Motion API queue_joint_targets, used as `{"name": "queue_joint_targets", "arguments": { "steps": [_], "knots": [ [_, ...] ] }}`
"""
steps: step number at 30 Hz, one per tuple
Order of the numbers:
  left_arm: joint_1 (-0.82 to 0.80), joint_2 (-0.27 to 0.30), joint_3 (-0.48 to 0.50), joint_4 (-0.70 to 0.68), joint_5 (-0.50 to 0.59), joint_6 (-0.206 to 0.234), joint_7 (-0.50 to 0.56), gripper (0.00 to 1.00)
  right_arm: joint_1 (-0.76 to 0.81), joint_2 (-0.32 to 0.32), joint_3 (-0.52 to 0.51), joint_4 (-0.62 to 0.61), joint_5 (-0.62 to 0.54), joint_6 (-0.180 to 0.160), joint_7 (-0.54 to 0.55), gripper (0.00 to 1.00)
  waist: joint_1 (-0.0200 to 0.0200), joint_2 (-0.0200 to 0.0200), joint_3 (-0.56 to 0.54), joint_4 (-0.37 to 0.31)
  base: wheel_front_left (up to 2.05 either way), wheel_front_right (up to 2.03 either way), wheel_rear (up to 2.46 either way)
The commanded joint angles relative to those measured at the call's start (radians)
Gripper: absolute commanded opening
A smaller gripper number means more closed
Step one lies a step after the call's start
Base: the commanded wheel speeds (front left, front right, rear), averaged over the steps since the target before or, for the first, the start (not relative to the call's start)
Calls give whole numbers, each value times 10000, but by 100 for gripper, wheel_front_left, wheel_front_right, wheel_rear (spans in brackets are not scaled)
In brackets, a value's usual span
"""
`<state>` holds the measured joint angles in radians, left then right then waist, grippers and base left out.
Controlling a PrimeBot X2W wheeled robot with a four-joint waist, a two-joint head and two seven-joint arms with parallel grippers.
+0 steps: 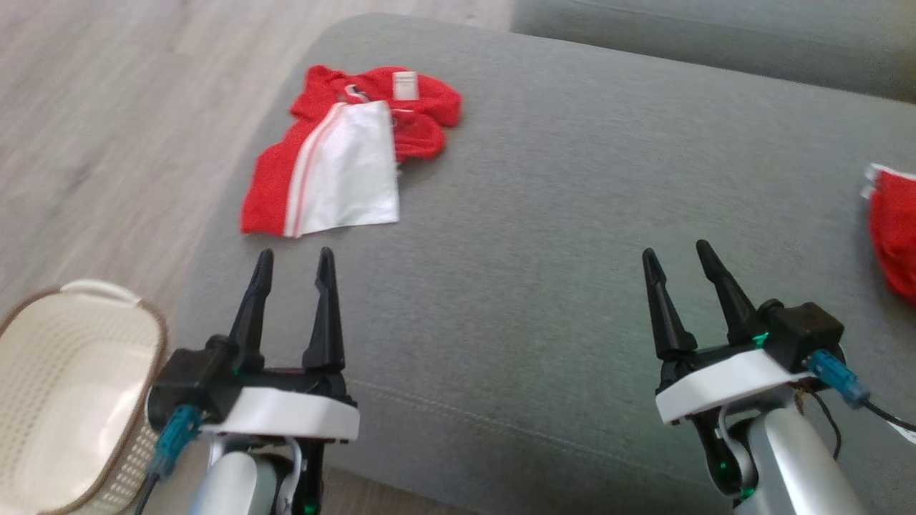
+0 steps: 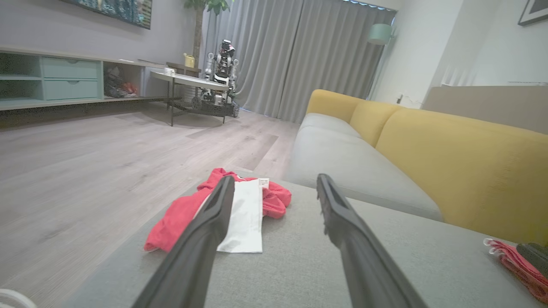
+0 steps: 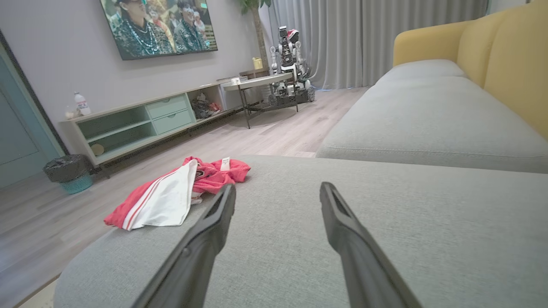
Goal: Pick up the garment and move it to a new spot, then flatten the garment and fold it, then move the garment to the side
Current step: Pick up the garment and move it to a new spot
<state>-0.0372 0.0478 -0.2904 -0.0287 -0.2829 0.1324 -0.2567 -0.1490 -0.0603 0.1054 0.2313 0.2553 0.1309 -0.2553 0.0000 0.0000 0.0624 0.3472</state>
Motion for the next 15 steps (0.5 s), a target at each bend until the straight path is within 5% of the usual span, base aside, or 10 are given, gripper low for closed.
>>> {"name": "queue_joint_targets", "arguments": {
  "steps": [1, 15],
  "knots": [
    [-148, 24, 412, -384, 62, 37, -51, 100, -32, 100, 269, -276, 18, -2, -65, 100, 0, 0, -74, 432, 0, 0, 0],
    [-54, 24, 1118, -504, -96, -63, -51, 100, 5, 76, 504, -230, -3, -2, -65, 100, 0, 0, 116, 1047, 0, 0, 0]
  ]
}}
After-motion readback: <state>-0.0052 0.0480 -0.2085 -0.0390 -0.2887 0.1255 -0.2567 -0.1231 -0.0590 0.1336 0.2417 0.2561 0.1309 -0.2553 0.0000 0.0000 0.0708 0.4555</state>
